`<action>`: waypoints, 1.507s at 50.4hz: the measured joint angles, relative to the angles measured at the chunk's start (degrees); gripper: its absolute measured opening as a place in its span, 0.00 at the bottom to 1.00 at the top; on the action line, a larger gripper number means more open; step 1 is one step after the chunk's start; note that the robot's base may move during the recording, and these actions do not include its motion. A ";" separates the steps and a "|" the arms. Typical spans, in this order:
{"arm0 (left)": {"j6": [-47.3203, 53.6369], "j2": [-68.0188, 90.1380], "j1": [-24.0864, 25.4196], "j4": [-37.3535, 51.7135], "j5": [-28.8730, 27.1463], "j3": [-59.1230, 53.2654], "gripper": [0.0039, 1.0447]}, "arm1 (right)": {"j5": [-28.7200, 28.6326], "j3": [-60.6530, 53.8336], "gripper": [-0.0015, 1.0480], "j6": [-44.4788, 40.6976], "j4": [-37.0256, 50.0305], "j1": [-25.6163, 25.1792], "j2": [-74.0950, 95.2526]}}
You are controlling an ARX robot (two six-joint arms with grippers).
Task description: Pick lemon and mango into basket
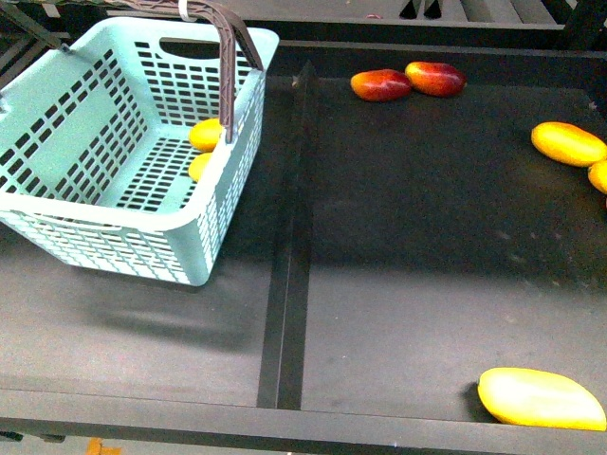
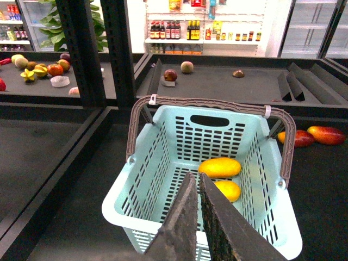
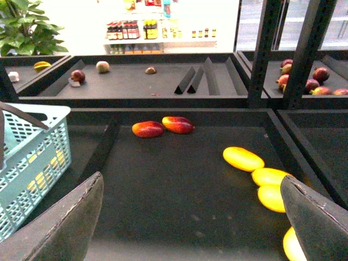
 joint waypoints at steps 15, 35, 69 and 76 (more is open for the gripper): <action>0.07 -14.93 0.00 -13.33 0.00 -0.48 0.03 | 0.00 0.00 0.92 0.00 0.00 0.00 0.00; 0.07 -27.56 0.00 -25.51 0.00 -0.48 0.03 | 0.00 0.00 0.92 0.00 0.00 0.00 0.00; 0.09 -43.85 0.00 -42.07 0.00 -0.46 0.03 | 0.00 0.00 0.92 0.00 0.00 0.00 0.00; 0.09 -43.85 0.00 -42.07 0.00 -0.46 0.03 | 0.00 0.00 0.92 0.00 0.00 0.00 0.00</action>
